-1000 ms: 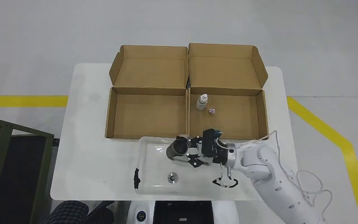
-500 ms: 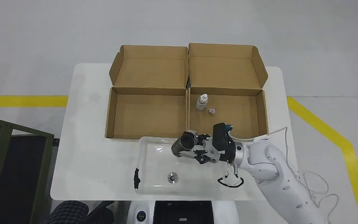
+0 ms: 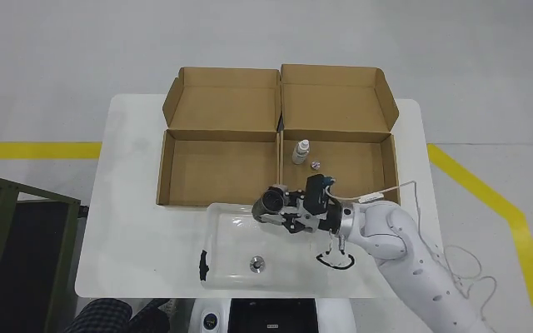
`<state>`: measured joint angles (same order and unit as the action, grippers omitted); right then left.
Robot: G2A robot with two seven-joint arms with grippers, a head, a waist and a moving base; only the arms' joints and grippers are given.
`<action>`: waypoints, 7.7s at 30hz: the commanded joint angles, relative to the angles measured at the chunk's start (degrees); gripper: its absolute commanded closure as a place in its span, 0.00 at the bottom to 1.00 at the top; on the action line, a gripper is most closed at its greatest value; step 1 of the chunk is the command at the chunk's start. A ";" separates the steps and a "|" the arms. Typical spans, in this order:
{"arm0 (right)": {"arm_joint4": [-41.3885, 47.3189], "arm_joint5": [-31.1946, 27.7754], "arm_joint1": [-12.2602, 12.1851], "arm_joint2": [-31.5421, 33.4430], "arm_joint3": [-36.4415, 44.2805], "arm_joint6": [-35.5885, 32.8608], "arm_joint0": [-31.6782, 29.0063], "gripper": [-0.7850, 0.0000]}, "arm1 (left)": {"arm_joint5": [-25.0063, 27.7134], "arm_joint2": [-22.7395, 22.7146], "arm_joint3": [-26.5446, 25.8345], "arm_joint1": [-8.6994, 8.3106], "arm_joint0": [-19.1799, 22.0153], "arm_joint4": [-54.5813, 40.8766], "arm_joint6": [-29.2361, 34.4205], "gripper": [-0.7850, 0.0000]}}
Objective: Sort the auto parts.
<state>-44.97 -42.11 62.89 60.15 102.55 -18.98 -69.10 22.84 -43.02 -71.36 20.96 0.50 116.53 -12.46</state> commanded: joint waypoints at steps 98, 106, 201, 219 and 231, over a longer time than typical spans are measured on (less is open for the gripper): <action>-29.88 10.25 7.05 -9.48 8.49 -8.05 1.60 0.00 | 0.00 0.00 0.00 0.00 0.00 0.00 0.00 0.00; -32.89 7.80 6.13 -8.89 10.92 -8.13 -2.37 0.00 | 0.00 0.00 0.00 0.00 0.00 0.00 0.00 0.00; -27.80 -1.54 2.75 -10.82 6.06 -14.13 -4.19 1.00 | 0.00 0.00 0.00 0.00 0.00 0.00 0.00 0.00; -14.97 -1.13 1.31 -1.68 10.44 -3.34 -6.44 1.00 | 0.00 0.00 0.00 0.00 0.00 0.00 0.00 0.00; -5.76 -1.22 1.86 -0.69 7.26 3.64 -2.19 1.00 | 0.00 0.00 0.00 0.00 0.00 0.00 0.00 0.00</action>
<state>-51.40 -43.27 64.71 59.41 110.16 -15.85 -71.53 22.84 -43.02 -71.36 20.96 0.50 116.53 -12.46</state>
